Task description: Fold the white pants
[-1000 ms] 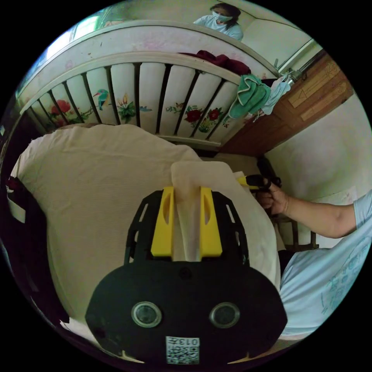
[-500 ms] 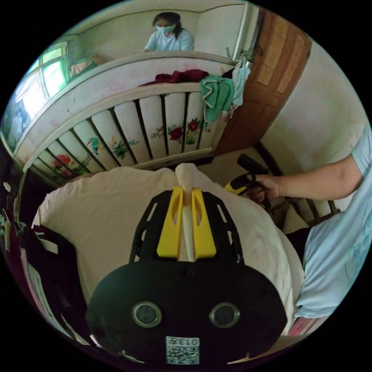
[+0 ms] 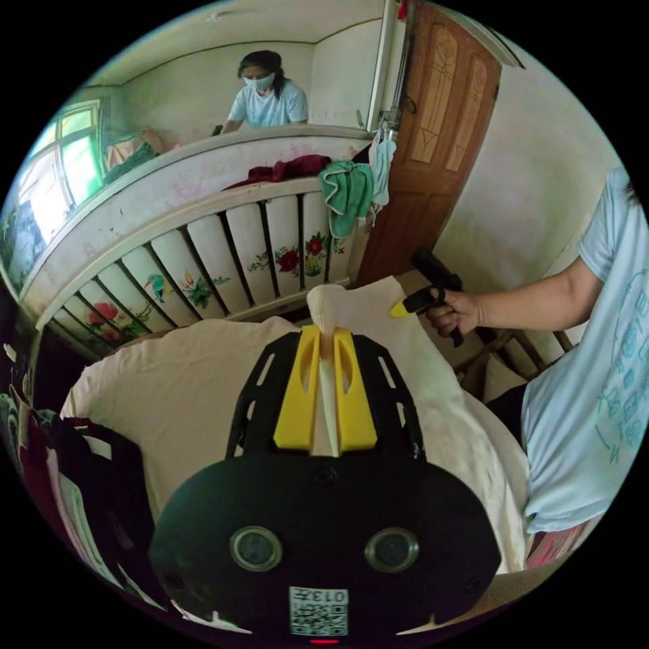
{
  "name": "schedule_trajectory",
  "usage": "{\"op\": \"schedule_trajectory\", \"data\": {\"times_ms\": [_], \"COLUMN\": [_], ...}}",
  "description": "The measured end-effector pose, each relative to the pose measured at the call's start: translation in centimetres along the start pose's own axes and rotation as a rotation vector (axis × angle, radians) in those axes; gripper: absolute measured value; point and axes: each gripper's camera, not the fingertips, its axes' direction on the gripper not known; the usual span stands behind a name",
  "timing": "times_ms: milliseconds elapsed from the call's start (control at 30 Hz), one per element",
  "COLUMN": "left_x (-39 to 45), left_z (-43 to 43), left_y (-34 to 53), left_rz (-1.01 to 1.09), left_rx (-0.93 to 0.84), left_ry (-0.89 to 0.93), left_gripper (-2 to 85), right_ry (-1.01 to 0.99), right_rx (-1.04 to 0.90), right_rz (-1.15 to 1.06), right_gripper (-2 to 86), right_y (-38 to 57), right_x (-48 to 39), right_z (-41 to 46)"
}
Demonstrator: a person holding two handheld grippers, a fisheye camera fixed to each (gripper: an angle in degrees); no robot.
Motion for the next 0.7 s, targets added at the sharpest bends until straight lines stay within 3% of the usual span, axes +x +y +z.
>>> {"op": "schedule_trajectory", "data": {"times_ms": [233, 400, 567, 700], "left_x": [0.3, 2.1, 6.3, 10.1], "left_z": [-4.3, -8.5, -12.8, -14.6], "left_y": [3.8, 8.3, 16.0, 23.1], "left_rz": [-0.050, -0.106, -0.223, -0.378], "left_rx": [0.104, 0.158, 0.142, 0.084], "left_ry": [-0.018, -0.063, -0.134, -0.199], "left_gripper": [2.2, 2.5, 2.4, 2.2], "right_ry": [0.339, 0.565, 0.639, 0.557], "right_rx": [-0.121, -0.385, -0.614, -0.753], "right_rz": [-0.376, -0.852, -1.239, -1.386], "right_gripper": [3.6, 3.9, 3.9, 4.1], "right_y": [3.5, 10.7, 21.7, 31.0], "right_x": [-14.0, -27.3, -33.3, -34.8], "right_z": [7.1, 19.3, 31.2, 40.0]}}
